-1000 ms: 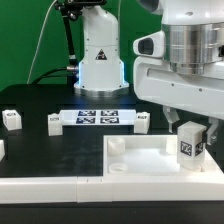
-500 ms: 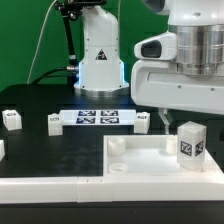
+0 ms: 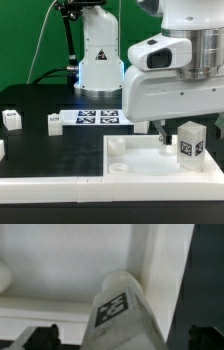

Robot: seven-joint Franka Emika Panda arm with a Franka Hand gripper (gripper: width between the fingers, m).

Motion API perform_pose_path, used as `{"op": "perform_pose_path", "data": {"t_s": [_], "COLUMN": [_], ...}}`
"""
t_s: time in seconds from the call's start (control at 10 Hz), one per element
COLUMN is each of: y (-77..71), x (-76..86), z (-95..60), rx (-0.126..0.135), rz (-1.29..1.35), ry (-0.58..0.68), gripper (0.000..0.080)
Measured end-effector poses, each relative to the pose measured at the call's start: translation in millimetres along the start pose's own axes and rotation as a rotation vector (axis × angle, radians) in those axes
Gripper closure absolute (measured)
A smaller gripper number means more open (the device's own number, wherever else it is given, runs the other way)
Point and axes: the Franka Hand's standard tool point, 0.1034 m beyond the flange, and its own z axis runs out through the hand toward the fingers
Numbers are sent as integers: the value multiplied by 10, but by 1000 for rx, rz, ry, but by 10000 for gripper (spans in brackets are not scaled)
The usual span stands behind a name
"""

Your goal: Assemble one leg

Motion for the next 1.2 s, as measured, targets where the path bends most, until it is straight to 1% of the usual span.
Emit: {"op": "perform_pose_path", "data": {"t_s": [0.1, 0.4, 0.5, 0.6, 0.7, 0.8, 0.9, 1.0, 1.1, 1.2], "y": [1, 12, 12, 12, 13, 13, 10, 11, 11, 4], "x": [0, 2, 2, 2, 1, 1, 1, 0, 0, 3], "z": [1, 1, 2, 2, 2, 2, 3, 4, 4, 10], "rx": [-1, -3, -3, -3, -3, -3, -2, -2, -2, 2], "rz": [-121, -360, -359, -356, -356, -356, -339, -329, -328, -273], "ry": [0, 2, 1, 1, 1, 1, 1, 1, 1, 7], "gripper": [150, 150, 150, 179, 179, 360, 360, 511, 509, 509]}}
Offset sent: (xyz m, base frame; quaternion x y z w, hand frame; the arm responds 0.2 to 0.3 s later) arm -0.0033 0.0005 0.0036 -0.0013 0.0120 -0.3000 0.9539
